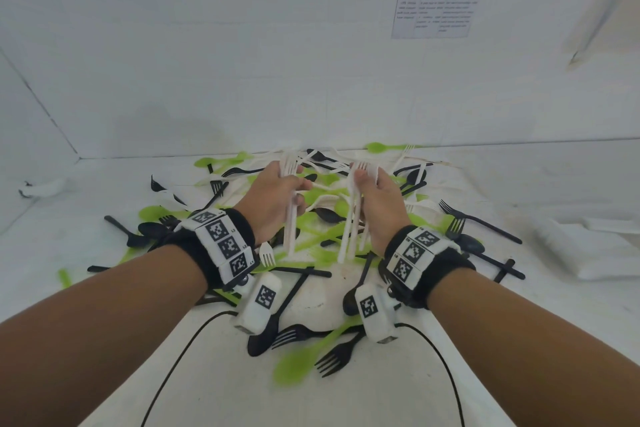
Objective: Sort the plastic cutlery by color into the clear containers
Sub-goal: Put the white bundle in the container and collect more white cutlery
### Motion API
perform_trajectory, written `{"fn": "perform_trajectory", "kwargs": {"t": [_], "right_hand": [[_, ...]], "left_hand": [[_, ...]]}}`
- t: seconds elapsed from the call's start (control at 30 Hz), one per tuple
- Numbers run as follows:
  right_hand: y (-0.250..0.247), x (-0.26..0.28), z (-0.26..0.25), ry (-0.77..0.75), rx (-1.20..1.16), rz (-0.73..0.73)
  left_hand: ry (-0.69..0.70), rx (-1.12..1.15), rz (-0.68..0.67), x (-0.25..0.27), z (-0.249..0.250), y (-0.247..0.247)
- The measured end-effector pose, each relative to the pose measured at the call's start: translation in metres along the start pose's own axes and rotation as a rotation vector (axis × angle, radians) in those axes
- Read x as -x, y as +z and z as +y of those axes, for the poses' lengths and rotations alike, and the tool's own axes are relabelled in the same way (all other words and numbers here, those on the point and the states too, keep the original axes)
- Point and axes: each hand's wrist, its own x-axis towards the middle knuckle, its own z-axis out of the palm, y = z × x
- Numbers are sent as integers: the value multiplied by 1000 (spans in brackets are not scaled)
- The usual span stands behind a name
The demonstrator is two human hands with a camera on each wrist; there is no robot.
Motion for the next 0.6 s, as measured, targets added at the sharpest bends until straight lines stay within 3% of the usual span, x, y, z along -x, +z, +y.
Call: {"fn": "perform_trajectory", "kwargs": {"t": [0.1, 0.23, 0.37, 0.6], "right_hand": [[5, 3, -2, 25, 0, -91], [22, 9, -5, 68, -113, -195], [31, 9, 0, 86, -133, -155], [28, 10, -3, 182, -199, -239]], "left_hand": [[-53, 9, -57, 1, -3, 7], [-95, 102, -259, 12, -5, 26], [-36, 82, -166, 13, -7, 35], [-58, 79, -202, 10, -7, 28]]}}
